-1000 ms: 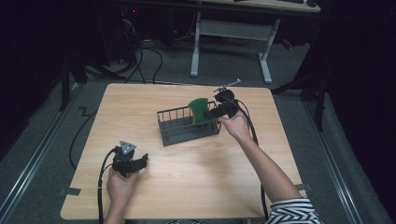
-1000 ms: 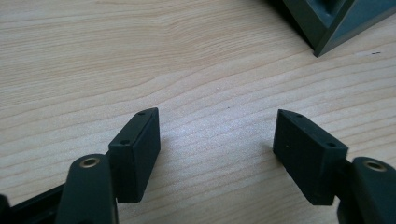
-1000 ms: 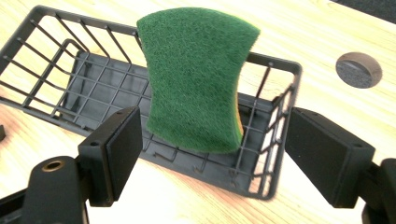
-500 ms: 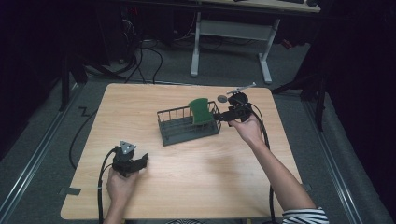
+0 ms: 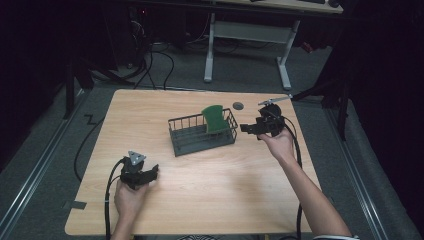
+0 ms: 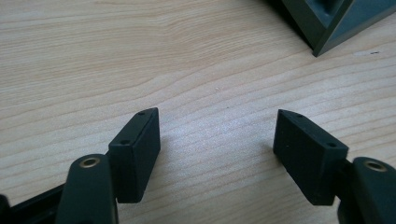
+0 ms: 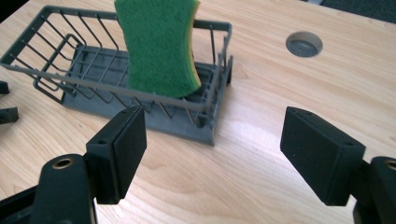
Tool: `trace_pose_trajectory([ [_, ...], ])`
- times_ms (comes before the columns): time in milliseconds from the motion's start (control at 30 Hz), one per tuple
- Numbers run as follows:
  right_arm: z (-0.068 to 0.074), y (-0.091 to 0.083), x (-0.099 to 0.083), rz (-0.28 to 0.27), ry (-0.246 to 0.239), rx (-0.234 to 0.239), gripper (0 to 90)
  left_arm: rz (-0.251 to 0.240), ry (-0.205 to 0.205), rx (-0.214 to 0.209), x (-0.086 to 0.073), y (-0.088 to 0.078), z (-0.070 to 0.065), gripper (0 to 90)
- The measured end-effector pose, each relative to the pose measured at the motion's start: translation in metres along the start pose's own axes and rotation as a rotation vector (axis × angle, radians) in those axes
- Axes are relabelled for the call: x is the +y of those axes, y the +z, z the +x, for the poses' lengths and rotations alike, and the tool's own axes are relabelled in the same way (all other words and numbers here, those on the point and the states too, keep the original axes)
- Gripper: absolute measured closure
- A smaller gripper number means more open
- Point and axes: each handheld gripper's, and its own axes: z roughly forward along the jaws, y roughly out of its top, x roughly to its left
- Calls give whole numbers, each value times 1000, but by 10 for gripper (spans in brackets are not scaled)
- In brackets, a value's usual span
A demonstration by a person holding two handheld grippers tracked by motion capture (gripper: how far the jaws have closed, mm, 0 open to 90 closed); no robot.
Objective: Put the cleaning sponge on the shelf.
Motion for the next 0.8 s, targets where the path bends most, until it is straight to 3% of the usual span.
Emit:
trace_pose_trajectory([
  [433,-20,-21,-38,-40,49,-23,261,0,0,0,0,0,0,323],
  [600,-32,-27,-61,-64,95,-27,278,0,1,1,0,0,0,323],
  [800,-36,-30,-81,-78,101,-50,295,0,1,1,0,0,0,323],
])
